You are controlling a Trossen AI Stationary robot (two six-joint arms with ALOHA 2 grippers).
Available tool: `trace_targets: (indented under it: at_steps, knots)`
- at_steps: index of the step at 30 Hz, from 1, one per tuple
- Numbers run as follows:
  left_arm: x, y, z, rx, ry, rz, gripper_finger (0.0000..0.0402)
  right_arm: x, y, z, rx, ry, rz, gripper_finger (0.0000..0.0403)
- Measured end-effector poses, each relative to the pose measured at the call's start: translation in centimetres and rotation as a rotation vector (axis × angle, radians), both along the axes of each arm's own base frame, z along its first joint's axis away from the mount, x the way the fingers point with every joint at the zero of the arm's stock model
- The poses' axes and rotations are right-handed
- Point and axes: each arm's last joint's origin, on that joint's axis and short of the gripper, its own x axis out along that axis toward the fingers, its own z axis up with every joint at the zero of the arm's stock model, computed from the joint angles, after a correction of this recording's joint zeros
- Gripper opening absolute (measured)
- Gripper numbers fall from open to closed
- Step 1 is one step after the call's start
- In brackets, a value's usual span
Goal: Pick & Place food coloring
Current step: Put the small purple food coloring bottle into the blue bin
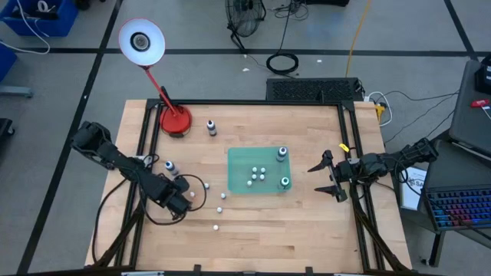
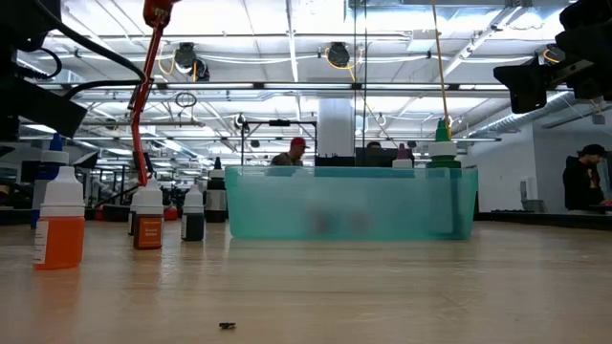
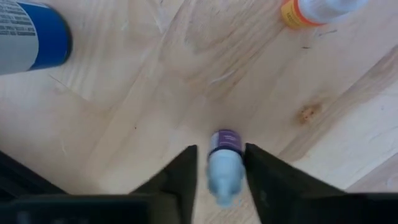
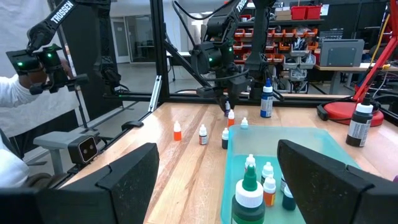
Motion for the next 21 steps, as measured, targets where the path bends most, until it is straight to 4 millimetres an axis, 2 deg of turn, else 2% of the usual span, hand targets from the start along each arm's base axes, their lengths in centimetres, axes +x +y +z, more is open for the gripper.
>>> trace_targets:
  at_steps: [3,4,8,11,15,18,21]
  knots:
    - [0.0,0.0,0.0,-0.015,0.009,-0.024,0.007,0.0,0.0,0.0,0.0,0.0,0.0,0.0313]
    - [0.0,-0.1,0.0,-0.02,0.009,-0.041,0.0063,0.0,0.0,0.0,0.0,0.0,0.0,0.0313]
    - [0.7,-0.1,0.5,-0.044,-0.02,-0.095,0.0063,0.0,0.0,0.0,0.0,0.0,0.0,0.0313]
    - [2.3,-0.6,2.2,-0.06,-0.113,-0.169,0.0063,0.0,0.0,0.0,0.0,0.0,0.0,0.0313]
    - [5.1,-1.2,6.3,-0.026,-0.292,-0.335,0.0063,0.0,0.0,0.0,0.0,0.0,0.0,0.0313]
    - [7.5,-1.2,10.7,0.055,-0.471,-0.47,0.0063,0.0,0.0,0.0,0.0,0.0,0.0,0.0313]
    - [9.8,-0.3,15.1,0.161,-0.6,-0.597,0.0063,0.0,0.0,0.0,0.0,0.0,0.0,0.0313]
